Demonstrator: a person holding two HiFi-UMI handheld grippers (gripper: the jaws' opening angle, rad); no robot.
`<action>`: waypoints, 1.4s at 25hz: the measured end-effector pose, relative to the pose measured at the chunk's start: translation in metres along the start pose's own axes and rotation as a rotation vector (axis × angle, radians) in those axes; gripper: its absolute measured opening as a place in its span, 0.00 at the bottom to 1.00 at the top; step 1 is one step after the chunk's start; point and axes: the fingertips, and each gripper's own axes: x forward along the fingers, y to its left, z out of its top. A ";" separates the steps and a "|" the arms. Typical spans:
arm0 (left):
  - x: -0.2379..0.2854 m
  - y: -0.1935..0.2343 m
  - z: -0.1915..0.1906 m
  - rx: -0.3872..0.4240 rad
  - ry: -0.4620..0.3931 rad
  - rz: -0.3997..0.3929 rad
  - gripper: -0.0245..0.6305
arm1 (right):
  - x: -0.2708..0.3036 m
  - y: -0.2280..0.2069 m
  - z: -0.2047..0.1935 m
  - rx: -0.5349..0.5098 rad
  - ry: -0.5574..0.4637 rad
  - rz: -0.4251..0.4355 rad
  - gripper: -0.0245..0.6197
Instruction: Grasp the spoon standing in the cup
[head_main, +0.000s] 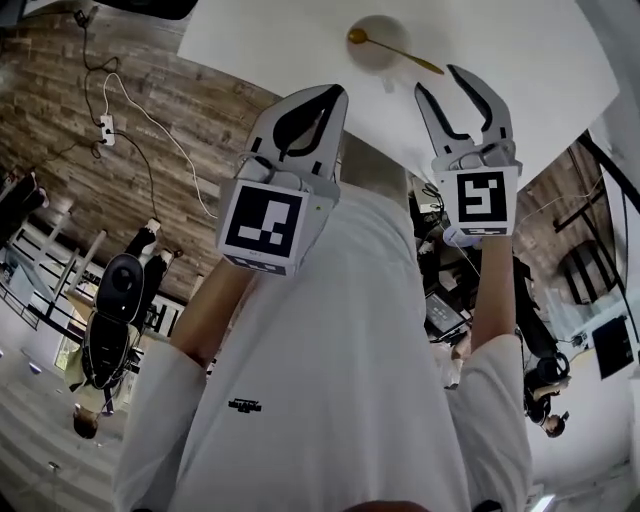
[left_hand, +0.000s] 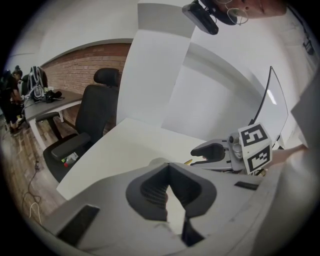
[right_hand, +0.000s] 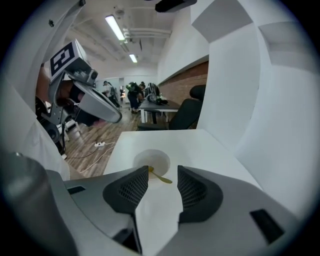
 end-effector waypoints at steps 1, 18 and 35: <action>0.003 0.000 -0.004 -0.009 0.002 0.005 0.06 | 0.004 0.000 -0.003 -0.020 0.008 0.013 0.30; 0.011 -0.006 -0.030 -0.083 0.055 0.069 0.06 | 0.040 0.002 -0.023 -0.103 0.064 0.184 0.28; -0.006 -0.016 -0.026 -0.049 0.048 0.059 0.06 | 0.016 0.009 -0.008 -0.038 0.014 0.163 0.10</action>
